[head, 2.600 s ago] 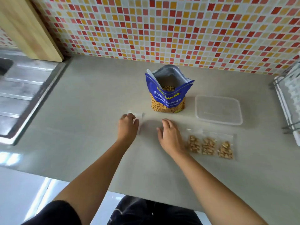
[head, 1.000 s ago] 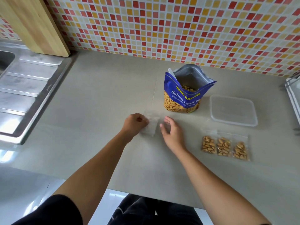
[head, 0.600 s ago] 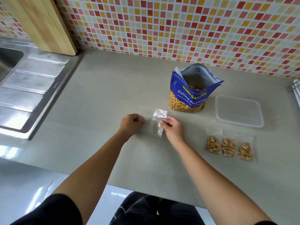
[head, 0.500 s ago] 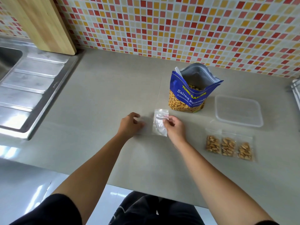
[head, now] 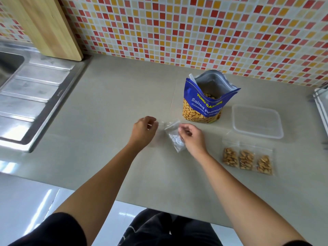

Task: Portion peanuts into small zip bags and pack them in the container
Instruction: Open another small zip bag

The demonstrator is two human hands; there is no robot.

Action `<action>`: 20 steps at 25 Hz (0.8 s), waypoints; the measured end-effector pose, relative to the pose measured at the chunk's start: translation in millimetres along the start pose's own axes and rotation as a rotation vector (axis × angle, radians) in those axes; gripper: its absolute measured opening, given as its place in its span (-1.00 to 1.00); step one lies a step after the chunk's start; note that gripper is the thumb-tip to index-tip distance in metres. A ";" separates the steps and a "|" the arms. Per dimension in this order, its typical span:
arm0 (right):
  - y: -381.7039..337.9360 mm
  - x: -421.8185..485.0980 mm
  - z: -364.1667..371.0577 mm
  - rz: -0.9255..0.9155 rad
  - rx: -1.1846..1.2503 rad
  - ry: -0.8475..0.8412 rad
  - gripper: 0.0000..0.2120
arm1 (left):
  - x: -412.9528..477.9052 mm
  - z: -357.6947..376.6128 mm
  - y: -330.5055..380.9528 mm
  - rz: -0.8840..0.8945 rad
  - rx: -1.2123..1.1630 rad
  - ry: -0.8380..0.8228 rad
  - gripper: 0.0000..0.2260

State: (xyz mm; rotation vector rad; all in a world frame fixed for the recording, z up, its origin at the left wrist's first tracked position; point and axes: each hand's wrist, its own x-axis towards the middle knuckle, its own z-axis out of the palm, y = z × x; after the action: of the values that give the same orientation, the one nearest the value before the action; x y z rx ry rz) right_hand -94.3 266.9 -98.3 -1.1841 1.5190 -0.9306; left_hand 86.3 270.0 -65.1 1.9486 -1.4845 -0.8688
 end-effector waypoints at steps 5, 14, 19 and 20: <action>-16.2 -3.6 -5.2 -0.021 -0.009 -0.064 -0.86 | 1.1 -8.2 20.8 0.006 -0.312 -0.282 -0.80; -39.3 -10.9 -30.7 -0.004 0.132 -0.108 -0.50 | -1.5 -12.2 32.7 -0.270 -0.833 -0.486 -0.91; -46.6 -13.8 -39.2 -0.067 0.105 -0.117 -0.53 | -1.6 -12.2 37.1 -0.276 -0.897 -0.485 -0.87; -47.9 -14.3 -40.0 -0.073 0.106 -0.114 -0.54 | -1.8 -12.4 38.2 -0.273 -0.887 -0.487 -0.88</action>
State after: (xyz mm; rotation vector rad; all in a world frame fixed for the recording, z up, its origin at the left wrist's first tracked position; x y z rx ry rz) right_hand -120.7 269.7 -40.1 -1.2019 1.3283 -0.9636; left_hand 71.6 262.6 -28.3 1.3068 -0.7911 -1.8356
